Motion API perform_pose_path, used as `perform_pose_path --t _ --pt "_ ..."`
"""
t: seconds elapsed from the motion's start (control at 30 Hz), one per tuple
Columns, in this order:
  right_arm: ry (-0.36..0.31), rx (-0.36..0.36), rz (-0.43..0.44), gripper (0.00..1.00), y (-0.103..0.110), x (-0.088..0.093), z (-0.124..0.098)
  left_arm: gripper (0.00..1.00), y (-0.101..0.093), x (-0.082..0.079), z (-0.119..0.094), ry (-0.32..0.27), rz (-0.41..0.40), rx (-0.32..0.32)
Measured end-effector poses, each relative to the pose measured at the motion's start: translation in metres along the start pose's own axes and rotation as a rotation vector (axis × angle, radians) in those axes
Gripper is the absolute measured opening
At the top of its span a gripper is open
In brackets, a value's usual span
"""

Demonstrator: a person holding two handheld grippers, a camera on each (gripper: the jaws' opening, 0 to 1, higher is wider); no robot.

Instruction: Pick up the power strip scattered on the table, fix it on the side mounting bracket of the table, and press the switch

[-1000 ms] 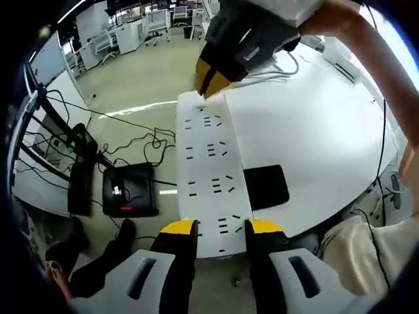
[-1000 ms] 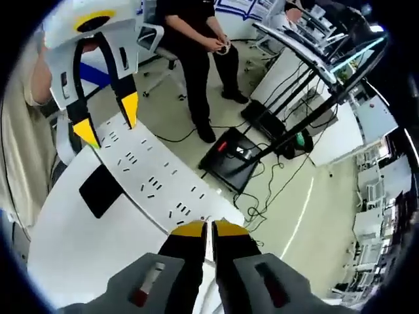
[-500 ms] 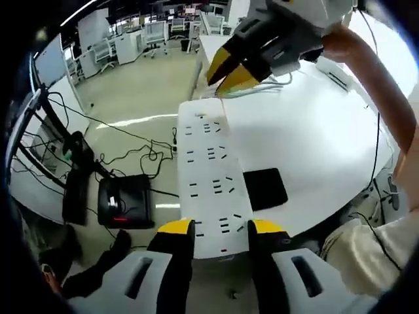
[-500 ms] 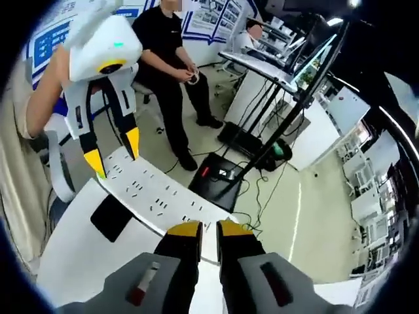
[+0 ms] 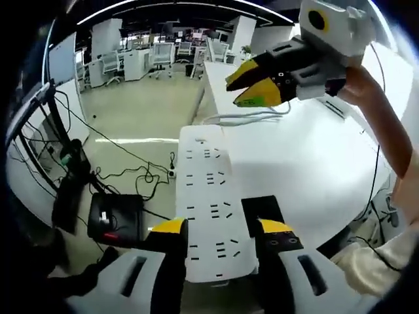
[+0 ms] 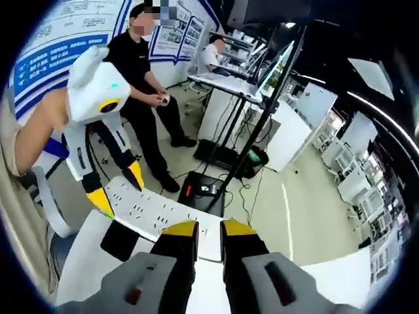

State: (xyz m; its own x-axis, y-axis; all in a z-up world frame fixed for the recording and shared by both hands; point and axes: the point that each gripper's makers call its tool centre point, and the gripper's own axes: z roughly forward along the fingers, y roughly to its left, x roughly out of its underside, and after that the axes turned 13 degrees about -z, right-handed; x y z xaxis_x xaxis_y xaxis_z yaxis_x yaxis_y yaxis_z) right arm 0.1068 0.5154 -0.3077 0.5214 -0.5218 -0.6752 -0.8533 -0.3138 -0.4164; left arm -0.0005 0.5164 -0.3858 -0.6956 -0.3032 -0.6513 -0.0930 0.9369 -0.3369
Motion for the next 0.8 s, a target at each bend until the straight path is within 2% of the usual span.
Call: perform_pose_path --t 0.1,0.13,0.23,0.3,0.37,0.4,0.47,0.5,0.67,0.73,0.8 --pt "-0.015 0.005 0.056 0.13 0.005 0.004 -0.014 0.40 -0.004 -0.014 0.001 -0.079 0.051 -0.002" --pt "-0.016 0.007 0.059 0.15 0.005 0.006 -0.018 0.37 -0.011 -0.013 0.001 -0.087 0.057 -0.001" --pt "-0.027 0.031 0.074 0.16 0.007 0.010 -0.027 0.39 -0.025 -0.017 0.002 -0.121 0.100 0.019" --pt "-0.057 0.064 0.105 0.17 0.004 0.010 -0.037 0.41 -0.032 -0.031 0.002 -0.193 0.136 0.025" --pt "-0.077 0.084 0.125 0.18 0.003 0.012 -0.048 0.42 -0.038 -0.038 0.001 -0.235 0.153 0.031" --pt "-0.087 0.093 0.129 0.18 0.004 0.013 -0.053 0.43 -0.039 -0.043 0.002 -0.261 0.157 0.046" --pt "-0.093 0.096 0.133 0.20 0.008 0.018 -0.064 0.41 -0.039 -0.048 0.004 -0.277 0.154 0.058" --pt "-0.094 0.093 0.139 0.22 0.007 0.021 -0.070 0.40 -0.039 -0.056 0.004 -0.308 0.164 0.056" --pt "-0.137 0.176 0.191 0.23 0.000 0.034 -0.107 0.40 -0.043 -0.072 0.001 -0.380 0.188 0.050" --pt "-0.145 0.209 0.199 0.23 0.003 0.040 -0.125 0.40 -0.046 -0.085 -0.003 -0.436 0.189 0.051" --pt "-0.152 0.234 0.207 0.23 -0.002 0.043 -0.135 0.40 -0.045 -0.098 -0.009 -0.496 0.202 0.026"
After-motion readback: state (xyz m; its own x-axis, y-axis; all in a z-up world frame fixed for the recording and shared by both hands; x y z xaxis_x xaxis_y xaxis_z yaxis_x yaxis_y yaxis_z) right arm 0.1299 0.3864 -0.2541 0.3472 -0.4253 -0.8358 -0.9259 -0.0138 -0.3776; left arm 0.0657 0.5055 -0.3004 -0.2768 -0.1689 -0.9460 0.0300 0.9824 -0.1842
